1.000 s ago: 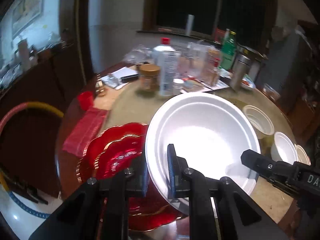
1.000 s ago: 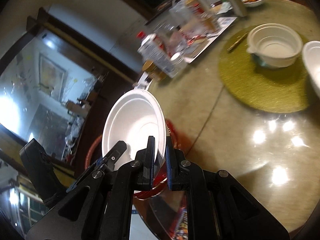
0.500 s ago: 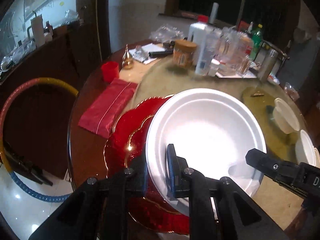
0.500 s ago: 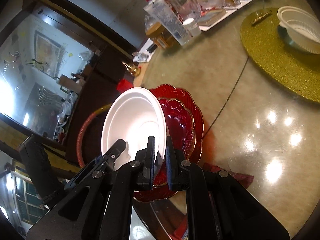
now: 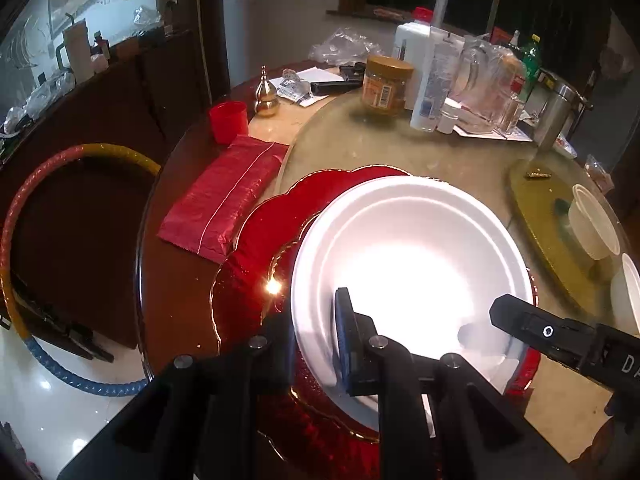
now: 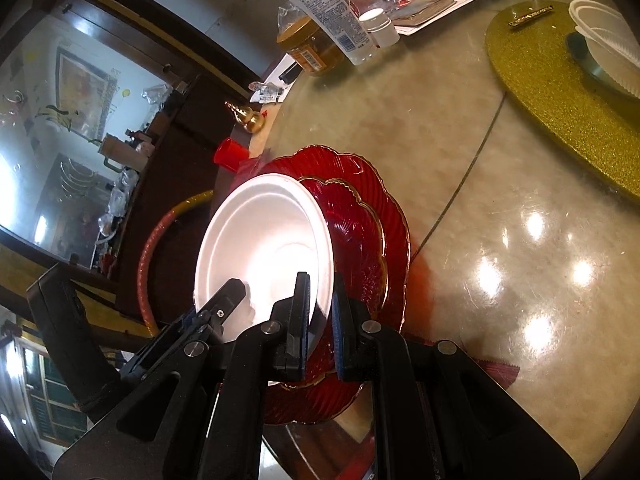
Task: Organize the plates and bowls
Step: 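Carry the white bowl over and lower it onto the stacked red plates, then open both tools to release the white bowl onto the red plates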
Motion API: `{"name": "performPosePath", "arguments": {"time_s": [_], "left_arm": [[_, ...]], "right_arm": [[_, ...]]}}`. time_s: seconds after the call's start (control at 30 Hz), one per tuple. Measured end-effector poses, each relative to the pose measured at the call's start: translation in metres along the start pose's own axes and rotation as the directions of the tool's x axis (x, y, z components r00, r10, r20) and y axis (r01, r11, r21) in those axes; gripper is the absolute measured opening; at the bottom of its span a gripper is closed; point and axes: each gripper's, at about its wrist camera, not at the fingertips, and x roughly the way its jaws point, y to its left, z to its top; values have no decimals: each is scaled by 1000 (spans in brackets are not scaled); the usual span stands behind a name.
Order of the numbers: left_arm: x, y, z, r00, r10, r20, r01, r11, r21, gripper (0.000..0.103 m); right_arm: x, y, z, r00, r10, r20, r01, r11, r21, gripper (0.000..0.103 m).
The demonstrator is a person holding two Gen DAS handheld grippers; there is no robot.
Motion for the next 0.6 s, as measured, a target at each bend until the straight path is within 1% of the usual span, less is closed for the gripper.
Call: {"name": "performPosePath", "arguments": {"time_s": [0.47,0.6], "left_arm": [[10,-2,0,999,24,-24,-23,1000,13,17],[9,-2,-1,999,35,-24,-35,999,8,17]], "right_arm": [[11,-1,3,999,-30,-25,30,1000,-2,10],[12,-1,3,999,-27,-29,27,1000,-6,10]]}}
